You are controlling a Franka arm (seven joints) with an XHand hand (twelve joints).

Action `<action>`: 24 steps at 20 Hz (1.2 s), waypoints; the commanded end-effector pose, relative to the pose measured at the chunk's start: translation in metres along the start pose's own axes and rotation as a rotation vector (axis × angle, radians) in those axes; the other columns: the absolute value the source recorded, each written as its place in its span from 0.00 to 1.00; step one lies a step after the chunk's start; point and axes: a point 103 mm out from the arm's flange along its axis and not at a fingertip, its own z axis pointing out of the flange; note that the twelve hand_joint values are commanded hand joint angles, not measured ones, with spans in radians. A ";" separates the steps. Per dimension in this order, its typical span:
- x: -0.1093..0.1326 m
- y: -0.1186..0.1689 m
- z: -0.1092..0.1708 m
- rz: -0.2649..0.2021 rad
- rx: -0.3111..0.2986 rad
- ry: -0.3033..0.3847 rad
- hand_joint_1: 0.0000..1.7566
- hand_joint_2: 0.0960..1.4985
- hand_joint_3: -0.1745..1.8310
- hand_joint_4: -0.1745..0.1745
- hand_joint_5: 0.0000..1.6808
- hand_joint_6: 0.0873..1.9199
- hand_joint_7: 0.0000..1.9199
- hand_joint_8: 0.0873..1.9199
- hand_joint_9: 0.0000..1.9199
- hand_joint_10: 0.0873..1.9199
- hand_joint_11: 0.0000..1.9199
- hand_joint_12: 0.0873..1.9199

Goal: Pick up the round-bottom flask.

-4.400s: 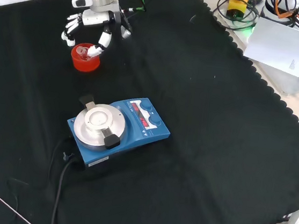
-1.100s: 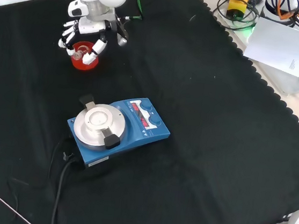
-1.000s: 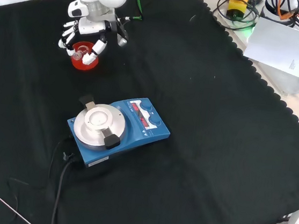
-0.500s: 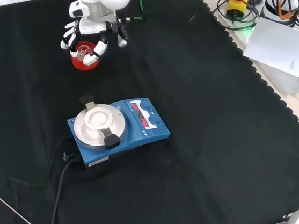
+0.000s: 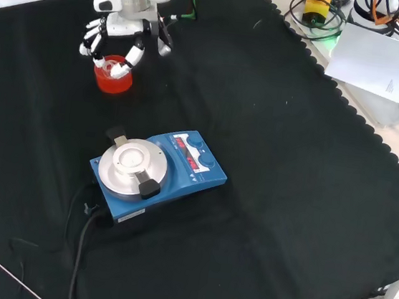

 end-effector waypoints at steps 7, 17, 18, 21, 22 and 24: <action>0.014 -0.027 -0.042 0.018 -0.003 0.017 0.63 0.52 0.31 0.87 0.68 0.40 0.25 0.30 0.36 0.28 0.16 0.66; 0.044 -0.063 -0.122 -0.009 -0.055 0.017 0.62 0.51 0.32 0.99 0.68 0.40 0.26 0.30 0.36 0.28 0.16 0.66; 0.048 -0.066 -0.127 -0.011 -0.055 0.015 0.62 0.51 0.32 1.00 0.68 0.40 0.26 0.30 0.36 0.28 0.16 0.66; 0.055 -0.073 -0.139 -0.019 -0.055 0.017 0.62 0.51 0.32 1.00 0.68 0.40 0.26 0.30 0.36 0.28 0.16 0.66; 0.057 -0.075 -0.142 -0.023 -0.056 0.018 0.62 0.51 0.32 1.00 0.68 0.40 0.26 0.30 0.36 0.28 0.16 0.66; 0.061 -0.080 -0.147 -0.029 -0.053 0.019 0.62 0.51 0.32 1.00 0.68 0.40 0.26 0.30 0.36 0.28 0.16 0.66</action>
